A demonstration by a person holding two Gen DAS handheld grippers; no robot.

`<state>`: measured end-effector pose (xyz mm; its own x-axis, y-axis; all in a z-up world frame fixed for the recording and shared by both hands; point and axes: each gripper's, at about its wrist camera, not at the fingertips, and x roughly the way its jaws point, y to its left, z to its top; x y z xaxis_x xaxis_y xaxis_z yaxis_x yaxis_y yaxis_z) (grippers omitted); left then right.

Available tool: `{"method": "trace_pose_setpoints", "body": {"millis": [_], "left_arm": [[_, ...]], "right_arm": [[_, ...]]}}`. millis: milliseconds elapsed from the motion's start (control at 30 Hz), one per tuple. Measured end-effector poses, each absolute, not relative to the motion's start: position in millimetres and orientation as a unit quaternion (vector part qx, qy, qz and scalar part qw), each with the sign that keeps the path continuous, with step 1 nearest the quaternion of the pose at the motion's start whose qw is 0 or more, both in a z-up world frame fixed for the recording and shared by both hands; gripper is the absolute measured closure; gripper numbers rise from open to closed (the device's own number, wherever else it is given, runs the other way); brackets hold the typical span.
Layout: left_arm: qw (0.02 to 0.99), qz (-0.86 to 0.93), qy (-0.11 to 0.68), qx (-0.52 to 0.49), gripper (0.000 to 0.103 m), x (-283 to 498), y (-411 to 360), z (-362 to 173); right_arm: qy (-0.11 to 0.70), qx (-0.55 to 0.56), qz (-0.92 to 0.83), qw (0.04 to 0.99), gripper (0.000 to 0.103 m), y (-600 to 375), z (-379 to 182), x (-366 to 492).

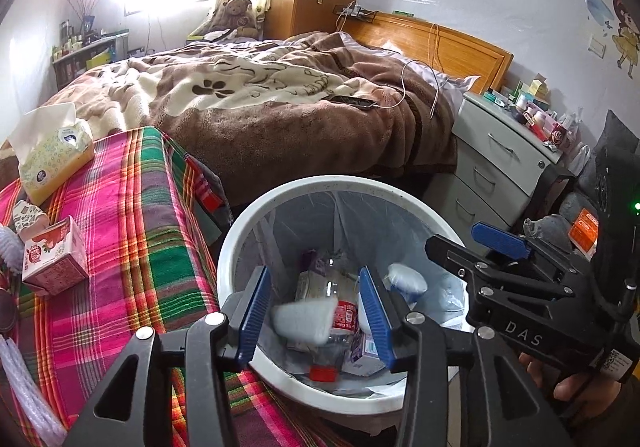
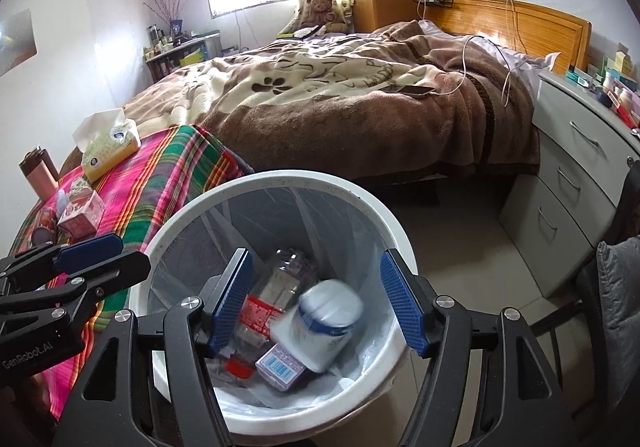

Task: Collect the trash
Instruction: 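Move both tools back over the trash on the blanket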

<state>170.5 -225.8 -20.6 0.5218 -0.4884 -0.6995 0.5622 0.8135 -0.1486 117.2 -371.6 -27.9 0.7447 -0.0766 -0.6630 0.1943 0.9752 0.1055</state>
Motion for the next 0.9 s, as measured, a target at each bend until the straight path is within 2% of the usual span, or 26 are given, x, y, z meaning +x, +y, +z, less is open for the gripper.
{"method": "trace_pose_setpoints", "body": {"millis": [433, 900], "left_arm": [[0.883, -0.284, 0.371, 0.038, 0.057, 160, -197, -3], [0.908, -0.240, 0.342, 0.020, 0.057, 145, -130, 17]], "right_arm": [[0.325, 0.099, -0.082, 0.937, 0.035, -366, -14, 109], [0.306, 0.091, -0.052, 0.946, 0.035, -329, -4, 102]]}}
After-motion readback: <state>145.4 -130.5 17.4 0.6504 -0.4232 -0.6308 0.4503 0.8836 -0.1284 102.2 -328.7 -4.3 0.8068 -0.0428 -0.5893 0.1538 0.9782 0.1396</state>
